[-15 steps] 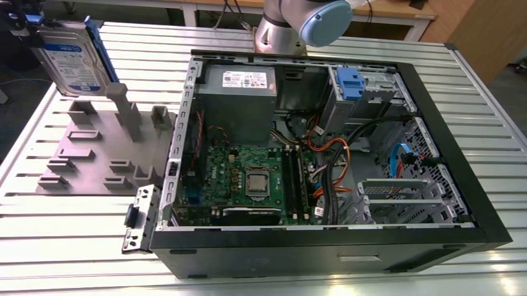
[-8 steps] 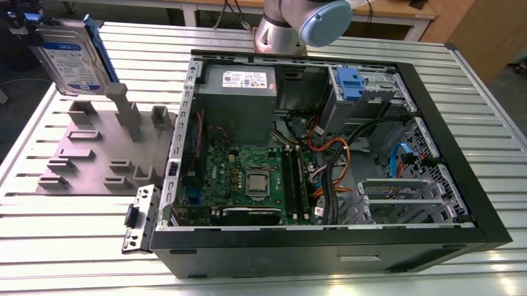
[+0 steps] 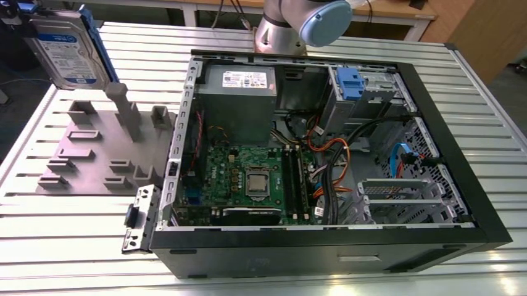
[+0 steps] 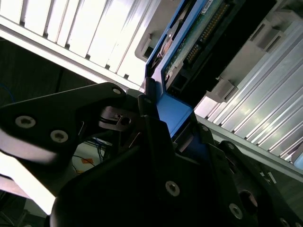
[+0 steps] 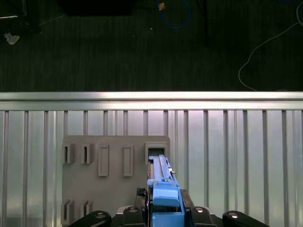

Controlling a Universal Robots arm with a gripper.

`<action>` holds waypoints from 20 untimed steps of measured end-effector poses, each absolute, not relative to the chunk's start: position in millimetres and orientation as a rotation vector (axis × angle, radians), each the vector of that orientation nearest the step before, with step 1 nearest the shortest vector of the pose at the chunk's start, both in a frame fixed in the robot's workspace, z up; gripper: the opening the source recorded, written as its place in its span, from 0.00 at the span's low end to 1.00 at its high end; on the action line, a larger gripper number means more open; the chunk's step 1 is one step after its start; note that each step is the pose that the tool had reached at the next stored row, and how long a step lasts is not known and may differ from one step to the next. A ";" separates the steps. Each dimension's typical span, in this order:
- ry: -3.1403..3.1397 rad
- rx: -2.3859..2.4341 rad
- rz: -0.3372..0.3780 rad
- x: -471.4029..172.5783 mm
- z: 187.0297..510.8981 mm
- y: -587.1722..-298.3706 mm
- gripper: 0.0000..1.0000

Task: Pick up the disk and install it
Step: 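Pick up the disk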

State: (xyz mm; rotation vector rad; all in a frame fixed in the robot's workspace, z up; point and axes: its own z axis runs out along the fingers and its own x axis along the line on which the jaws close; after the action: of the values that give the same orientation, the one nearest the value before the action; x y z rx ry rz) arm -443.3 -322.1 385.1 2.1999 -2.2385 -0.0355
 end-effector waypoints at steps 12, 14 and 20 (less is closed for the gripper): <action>-2.238 2.200 -0.036 -443.3 388.4 -322.2 0.36; -2.239 2.200 -0.035 -443.3 388.7 -322.1 0.36; -2.239 2.200 -0.034 -443.4 389.6 -322.2 0.36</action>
State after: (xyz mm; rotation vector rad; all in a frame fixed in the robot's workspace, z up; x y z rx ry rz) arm -443.4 -322.2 389.6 2.2004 -2.2391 -0.0344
